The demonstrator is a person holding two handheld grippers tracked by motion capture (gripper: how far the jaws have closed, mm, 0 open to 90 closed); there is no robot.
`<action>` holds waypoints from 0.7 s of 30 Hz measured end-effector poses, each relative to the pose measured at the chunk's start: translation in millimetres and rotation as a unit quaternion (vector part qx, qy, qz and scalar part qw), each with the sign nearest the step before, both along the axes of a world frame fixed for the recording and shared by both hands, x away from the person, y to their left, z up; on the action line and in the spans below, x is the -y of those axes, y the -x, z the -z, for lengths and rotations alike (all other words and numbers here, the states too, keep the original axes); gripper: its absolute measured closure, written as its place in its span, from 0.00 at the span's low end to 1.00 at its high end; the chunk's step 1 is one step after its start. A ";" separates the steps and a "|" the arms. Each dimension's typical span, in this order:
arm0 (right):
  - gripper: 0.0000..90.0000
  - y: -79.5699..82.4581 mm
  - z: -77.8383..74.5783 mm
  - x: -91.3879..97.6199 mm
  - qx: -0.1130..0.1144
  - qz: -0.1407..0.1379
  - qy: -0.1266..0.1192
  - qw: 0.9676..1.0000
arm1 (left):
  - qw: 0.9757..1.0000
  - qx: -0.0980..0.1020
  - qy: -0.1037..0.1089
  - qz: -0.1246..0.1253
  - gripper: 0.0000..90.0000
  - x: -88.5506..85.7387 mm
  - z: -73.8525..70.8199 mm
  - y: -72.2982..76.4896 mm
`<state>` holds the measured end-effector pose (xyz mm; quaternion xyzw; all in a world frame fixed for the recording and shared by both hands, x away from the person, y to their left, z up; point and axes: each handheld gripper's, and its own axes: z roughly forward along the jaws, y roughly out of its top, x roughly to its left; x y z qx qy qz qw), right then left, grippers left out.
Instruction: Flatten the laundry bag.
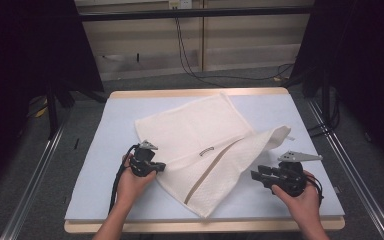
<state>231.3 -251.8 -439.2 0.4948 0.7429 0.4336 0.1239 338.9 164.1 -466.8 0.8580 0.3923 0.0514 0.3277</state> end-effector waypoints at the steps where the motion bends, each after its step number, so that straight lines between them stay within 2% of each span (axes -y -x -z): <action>1: 0.66 -0.1 -1.2 3.4 0.007 0.004 0.011 1.000 | 1.000 0.003 -0.007 0.002 0.98 -0.9 -0.9 0.2; 3: 0.66 -1.2 -0.9 7.9 0.009 0.004 0.022 1.000 | 1.000 0.002 0.002 -0.002 0.98 -0.9 -1.1 1.1; 8: 0.69 -7.6 7.5 24.0 0.026 0.025 0.048 0.998 | 1.000 -0.001 0.014 -0.008 0.98 -6.0 -3.3 0.8; 11: 0.75 -12.5 9.9 32.3 0.032 0.026 0.071 0.997 | 1.000 -0.003 0.015 -0.011 0.95 -8.5 -5.1 1.3; 12: 0.75 -14.2 10.6 35.3 0.036 0.028 0.072 0.996 | 1.000 -0.003 0.017 -0.021 0.92 -9.3 -5.5 1.8; 13: 0.77 -16.2 11.3 38.6 0.037 0.029 0.071 0.996 | 1.000 0.002 0.010 -0.028 0.85 -11.3 -6.4 2.1; 14: 0.79 -18.2 12.3 41.8 0.036 0.030 0.075 0.996 | 0.999 0.001 0.015 -0.043 0.80 -13.0 -6.4 2.8; 16: 0.81 -20.7 15.2 48.1 0.035 0.036 0.077 0.996 | 0.999 -0.006 0.009 -0.050 0.73 -18.0 -6.9 2.9; 18: 0.82 -21.4 18.3 52.5 0.034 0.041 0.075 0.996 | 0.998 -0.010 0.017 -0.059 0.60 -20.7 -6.2 3.9; 19: 0.82 -21.0 19.4 54.5 0.033 0.041 0.077 0.996 | 0.998 -0.014 0.024 -0.062 0.51 -21.4 -5.0 4.3; 21: 0.82 -19.8 21.1 58.0 0.034 0.045 0.079 0.995 | 0.998 -0.020 0.028 -0.050 0.45 -20.3 -3.0 5.2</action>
